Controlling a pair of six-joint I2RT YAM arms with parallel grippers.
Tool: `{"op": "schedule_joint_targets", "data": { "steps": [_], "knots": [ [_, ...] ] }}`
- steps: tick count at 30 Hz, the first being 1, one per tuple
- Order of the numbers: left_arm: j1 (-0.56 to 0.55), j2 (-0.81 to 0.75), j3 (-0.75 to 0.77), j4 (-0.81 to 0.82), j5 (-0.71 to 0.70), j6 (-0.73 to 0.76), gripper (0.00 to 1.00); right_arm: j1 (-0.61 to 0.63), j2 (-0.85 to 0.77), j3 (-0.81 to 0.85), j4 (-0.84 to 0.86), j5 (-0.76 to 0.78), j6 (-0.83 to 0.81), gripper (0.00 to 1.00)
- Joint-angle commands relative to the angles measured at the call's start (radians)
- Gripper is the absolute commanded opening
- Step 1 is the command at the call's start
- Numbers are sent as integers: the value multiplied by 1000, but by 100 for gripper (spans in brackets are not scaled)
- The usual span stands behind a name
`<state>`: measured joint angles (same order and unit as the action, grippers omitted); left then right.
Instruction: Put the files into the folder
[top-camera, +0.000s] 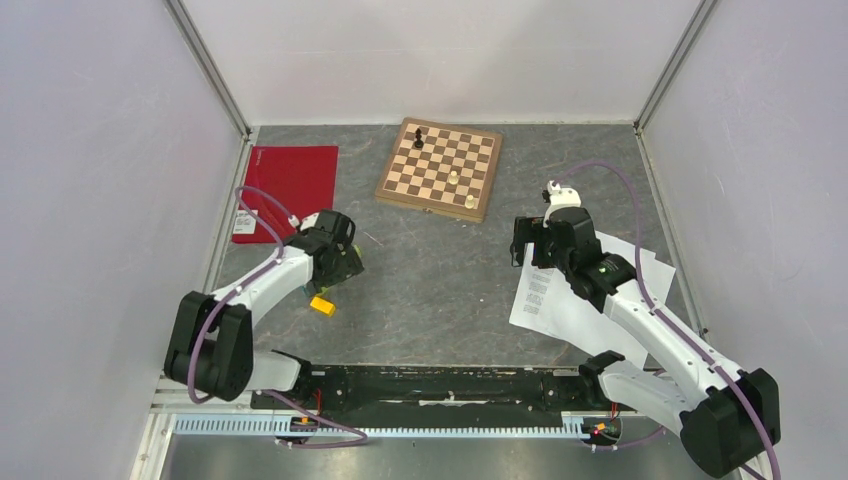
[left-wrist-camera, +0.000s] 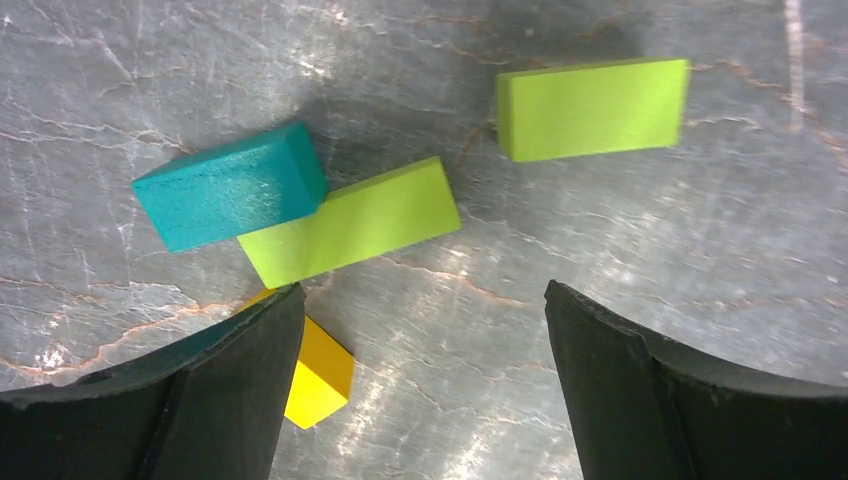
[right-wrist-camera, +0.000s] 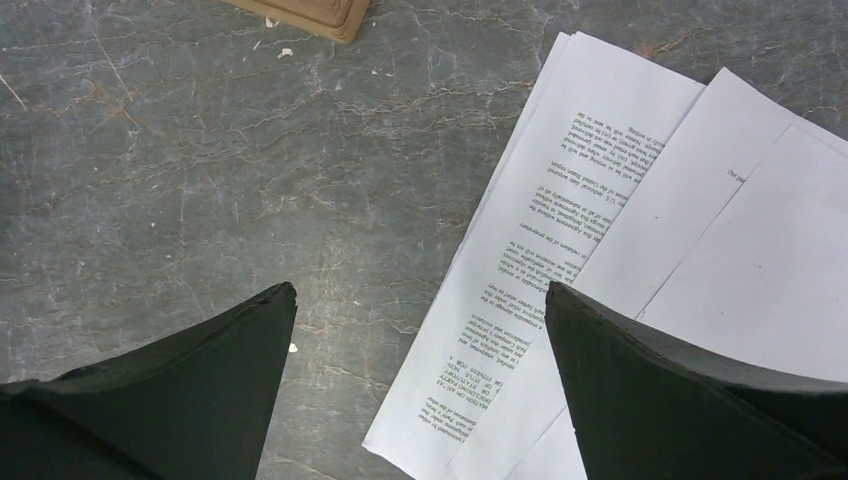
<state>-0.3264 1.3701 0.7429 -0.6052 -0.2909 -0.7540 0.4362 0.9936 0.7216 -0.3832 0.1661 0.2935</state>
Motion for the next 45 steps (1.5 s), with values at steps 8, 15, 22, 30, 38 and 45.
{"op": "schedule_joint_targets", "data": {
  "steps": [8,15,22,30,38,45],
  "knots": [
    [-243,88,323,-6,27,41,96,-1,-30,2,3,20,-29,98],
    [-226,359,478,129,-57,35,96,-1,-29,10,-1,11,-24,98],
    [-128,434,466,204,-66,-23,96,-1,-36,-12,-1,-13,-11,98],
    [-94,405,336,209,-24,-88,96,0,-36,-30,8,-30,0,98],
    [-47,284,192,164,-47,-130,96,-1,-25,-34,18,-47,0,98],
    [83,125,72,88,-115,-137,96,0,-20,-57,38,-65,4,98]
  ]
}}
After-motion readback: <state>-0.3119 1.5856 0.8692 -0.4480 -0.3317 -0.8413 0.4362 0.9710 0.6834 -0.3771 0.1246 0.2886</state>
